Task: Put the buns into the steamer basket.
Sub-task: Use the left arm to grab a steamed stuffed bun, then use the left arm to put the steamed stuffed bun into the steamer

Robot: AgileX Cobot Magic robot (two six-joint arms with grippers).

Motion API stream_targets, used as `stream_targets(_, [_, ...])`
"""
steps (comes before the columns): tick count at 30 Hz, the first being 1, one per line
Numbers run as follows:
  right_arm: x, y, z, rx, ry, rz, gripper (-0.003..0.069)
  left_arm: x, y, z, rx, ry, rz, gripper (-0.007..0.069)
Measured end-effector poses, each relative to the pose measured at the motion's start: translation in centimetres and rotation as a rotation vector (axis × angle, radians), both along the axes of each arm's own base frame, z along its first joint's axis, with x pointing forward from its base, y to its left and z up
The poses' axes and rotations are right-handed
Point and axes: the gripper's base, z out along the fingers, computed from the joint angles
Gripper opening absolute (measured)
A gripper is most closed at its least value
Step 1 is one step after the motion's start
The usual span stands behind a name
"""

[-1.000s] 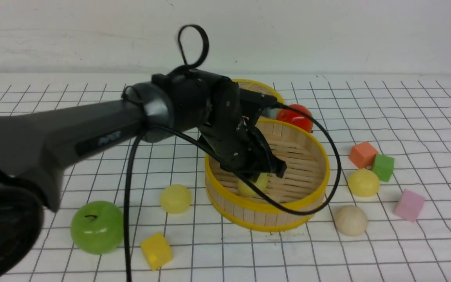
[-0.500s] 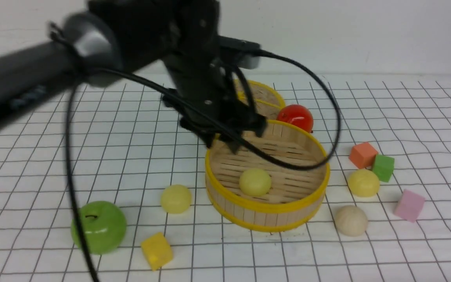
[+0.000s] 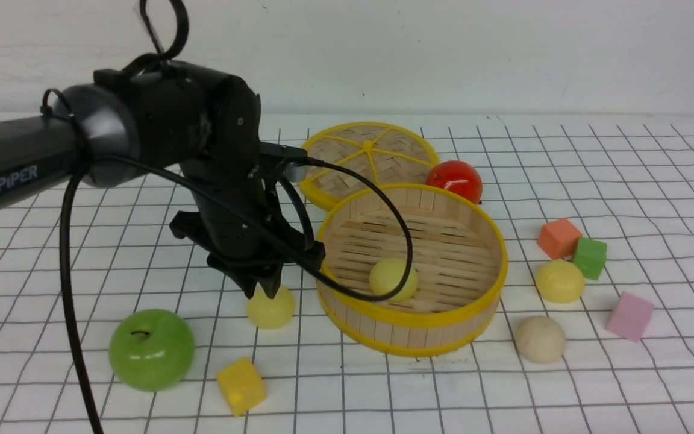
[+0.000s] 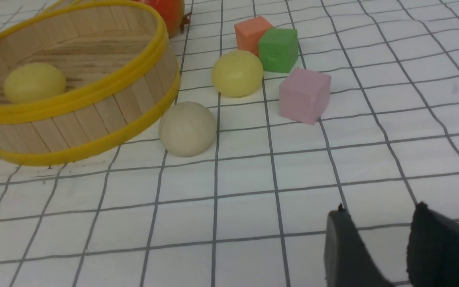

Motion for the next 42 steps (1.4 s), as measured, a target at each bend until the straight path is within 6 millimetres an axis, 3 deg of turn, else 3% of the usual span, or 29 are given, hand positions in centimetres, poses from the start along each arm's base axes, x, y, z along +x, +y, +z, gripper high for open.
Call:
stream_targets(7, [0.0, 0.0, 0.0, 0.000, 0.000, 0.000, 0.0239, 1.2, -0.4, -2.2, -0.011, -0.021, 0.003, 0.0298])
stream_targets(23, [0.0, 0.0, 0.0, -0.001, 0.000, 0.000, 0.0239, 2.6, -0.6, -4.7, 0.034, -0.078, -0.029, 0.0290])
stream_targets(29, [0.0, 0.0, 0.0, -0.001, 0.000, 0.000, 0.0239, 2.6, -0.6, -4.7, 0.026, -0.074, -0.025, 0.0167])
stream_targets(30, [0.0, 0.0, 0.0, -0.001, 0.000, 0.000, 0.0239, 2.5, -0.6, -4.7, 0.029, -0.066, -0.025, 0.0088])
stream_targets(32, [0.0, 0.0, 0.0, -0.001, 0.000, 0.000, 0.0239, 2.4, -0.6, -4.7, 0.032, -0.051, -0.022, 0.0014])
stream_targets(34, [0.0, 0.0, 0.0, -0.001, 0.000, 0.000, 0.0239, 2.3, -0.5, -4.7, 0.036, -0.044, -0.021, -0.0008])
stream_targets(37, [0.0, 0.0, 0.0, -0.001, 0.000, 0.000, 0.0239, 1.8, -0.4, -3.5, 0.035, -0.039, -0.020, -0.0013])
stream_targets(41, [0.0, 0.0, 0.0, -0.001, 0.000, 0.000, 0.0239, 0.0, -0.8, 1.0, -0.002, -0.113, -0.043, -0.0013])
stream_targets(42, [0.0, 0.0, 0.0, -0.001, 0.000, 0.000, 0.0239, -0.8, -1.4, 3.3, -0.038, -0.177, -0.066, -0.0013])
